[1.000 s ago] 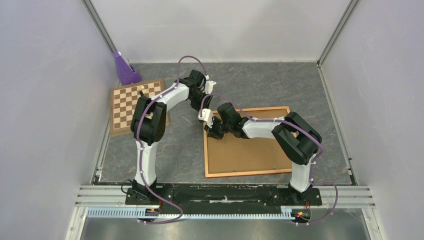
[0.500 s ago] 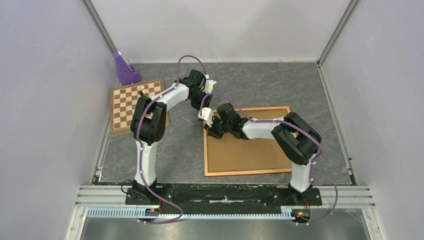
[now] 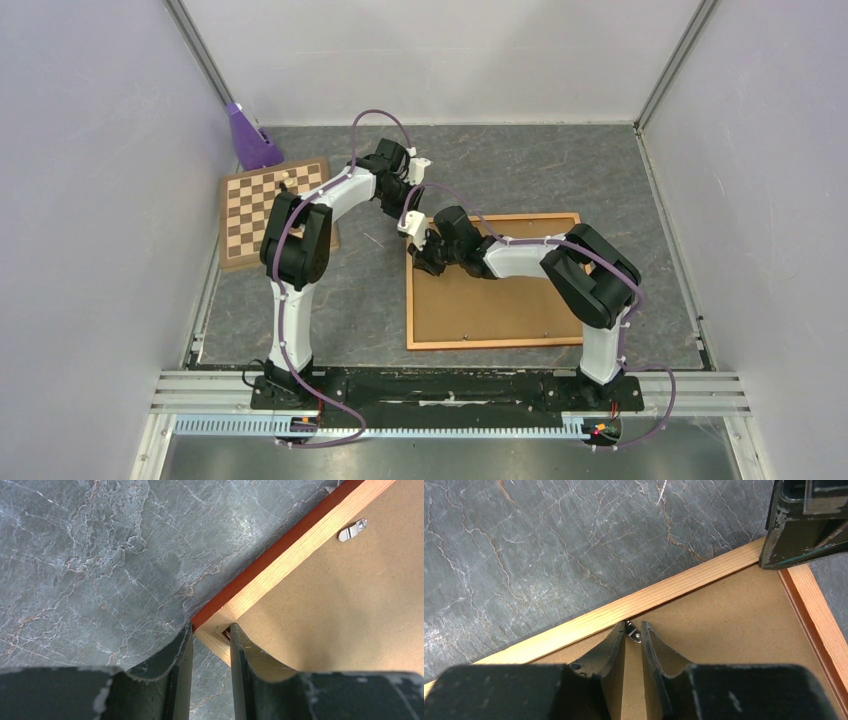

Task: Put the photo into the frame
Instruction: Install the photo frame at the center of the board.

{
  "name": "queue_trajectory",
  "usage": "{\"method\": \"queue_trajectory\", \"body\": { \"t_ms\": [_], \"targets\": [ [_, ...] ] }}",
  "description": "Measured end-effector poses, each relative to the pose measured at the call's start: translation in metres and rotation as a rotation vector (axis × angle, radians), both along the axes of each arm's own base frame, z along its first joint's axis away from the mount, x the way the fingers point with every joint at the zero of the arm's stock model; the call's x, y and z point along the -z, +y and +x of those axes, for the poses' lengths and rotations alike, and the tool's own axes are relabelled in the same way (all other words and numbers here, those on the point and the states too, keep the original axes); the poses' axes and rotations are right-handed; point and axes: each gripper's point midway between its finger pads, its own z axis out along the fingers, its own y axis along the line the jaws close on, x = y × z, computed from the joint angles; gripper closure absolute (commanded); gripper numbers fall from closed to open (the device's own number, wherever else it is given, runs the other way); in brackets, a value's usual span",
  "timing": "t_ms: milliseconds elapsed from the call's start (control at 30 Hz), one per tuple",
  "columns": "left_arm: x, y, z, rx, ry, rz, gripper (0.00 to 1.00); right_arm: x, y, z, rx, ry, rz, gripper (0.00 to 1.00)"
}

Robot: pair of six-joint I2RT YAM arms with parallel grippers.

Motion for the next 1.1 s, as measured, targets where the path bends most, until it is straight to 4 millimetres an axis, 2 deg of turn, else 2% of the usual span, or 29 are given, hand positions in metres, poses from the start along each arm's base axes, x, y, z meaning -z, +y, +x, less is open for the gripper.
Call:
{"method": "queue_trajectory", "body": {
  "t_ms": [133, 300, 400, 867, 1100],
  "targets": [
    [0.000, 0.000, 0.000, 0.001, 0.000, -0.002, 0.87, 0.000, -0.001, 0.001, 0.008, 0.007, 0.004, 0.77],
    [0.000, 0.000, 0.000, 0.000, 0.000, -0.002, 0.87, -0.001, -0.003, 0.004, 0.022, 0.013, 0.010, 0.63],
    [0.000, 0.000, 0.000, 0.000, 0.000, -0.003, 0.87, -0.001, -0.006, 0.008, 0.035, 0.012, 0.011, 0.58],
    [0.000, -0.001, 0.000, 0.001, -0.002, -0.004, 0.87, -0.003, -0.034, 0.021, 0.099, 0.030, -0.038, 0.58],
    [0.000, 0.000, 0.000, 0.000, -0.001, -0.003, 0.88, -0.018, -0.052, 0.035, 0.161, -0.009, -0.059, 0.59]
  ]
}}
